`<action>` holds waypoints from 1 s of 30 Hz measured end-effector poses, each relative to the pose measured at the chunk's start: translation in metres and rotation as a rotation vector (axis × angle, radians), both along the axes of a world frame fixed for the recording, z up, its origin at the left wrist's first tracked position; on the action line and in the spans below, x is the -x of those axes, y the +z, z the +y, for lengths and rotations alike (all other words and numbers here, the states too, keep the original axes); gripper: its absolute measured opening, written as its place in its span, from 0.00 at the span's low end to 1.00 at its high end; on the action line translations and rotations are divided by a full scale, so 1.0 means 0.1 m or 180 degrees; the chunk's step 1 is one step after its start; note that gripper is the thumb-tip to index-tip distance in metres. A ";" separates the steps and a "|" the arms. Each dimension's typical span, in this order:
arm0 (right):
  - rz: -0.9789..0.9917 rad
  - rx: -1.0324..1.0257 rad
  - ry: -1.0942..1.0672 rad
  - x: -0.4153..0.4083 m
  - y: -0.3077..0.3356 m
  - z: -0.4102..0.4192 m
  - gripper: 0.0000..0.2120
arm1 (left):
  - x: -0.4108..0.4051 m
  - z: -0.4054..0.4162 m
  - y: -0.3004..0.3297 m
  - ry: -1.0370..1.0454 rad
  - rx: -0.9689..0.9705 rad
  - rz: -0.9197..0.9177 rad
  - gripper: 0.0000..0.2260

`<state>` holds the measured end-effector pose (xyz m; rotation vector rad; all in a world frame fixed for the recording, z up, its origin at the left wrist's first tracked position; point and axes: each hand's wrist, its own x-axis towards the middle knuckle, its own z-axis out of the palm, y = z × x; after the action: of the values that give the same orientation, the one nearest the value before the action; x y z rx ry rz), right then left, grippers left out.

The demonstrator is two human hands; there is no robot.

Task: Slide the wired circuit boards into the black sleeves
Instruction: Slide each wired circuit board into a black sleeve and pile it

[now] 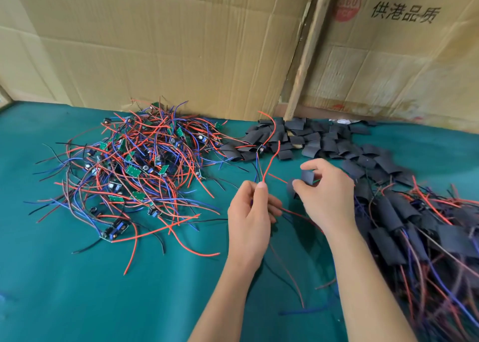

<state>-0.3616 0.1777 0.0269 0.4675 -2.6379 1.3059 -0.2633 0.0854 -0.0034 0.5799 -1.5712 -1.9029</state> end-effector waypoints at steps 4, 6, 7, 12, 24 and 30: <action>-0.0083 0.0266 0.0014 0.04 -0.03 0.06 0.11 | 0.00 -0.01 -0.01 0.0018 0.0102 -0.0047 0.14; -0.0235 0.0522 0.0067 0.05 -0.04 0.07 0.11 | -0.01 -0.01 0.00 -0.0050 0.0114 -0.0054 0.12; -0.0389 0.0700 0.0117 0.05 -0.04 0.07 0.11 | -0.02 -0.01 0.01 -0.0093 0.0144 -0.0063 0.12; -0.1516 0.1988 0.0278 0.01 0.02 0.05 0.10 | -0.03 0.02 0.04 -0.0393 0.0112 -0.0021 0.15; -0.1708 0.2052 0.1355 -0.09 0.16 0.04 0.07 | -0.03 0.09 0.02 -0.0616 0.0524 -0.0092 0.16; -0.1546 0.1300 0.1556 -0.16 0.25 0.03 0.07 | -0.01 0.07 0.00 -0.0186 0.0704 0.0135 0.20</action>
<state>-0.3453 0.1810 0.0515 0.8537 -2.5736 2.3057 -0.2627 0.0924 -0.0035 0.3998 -1.7585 -1.7402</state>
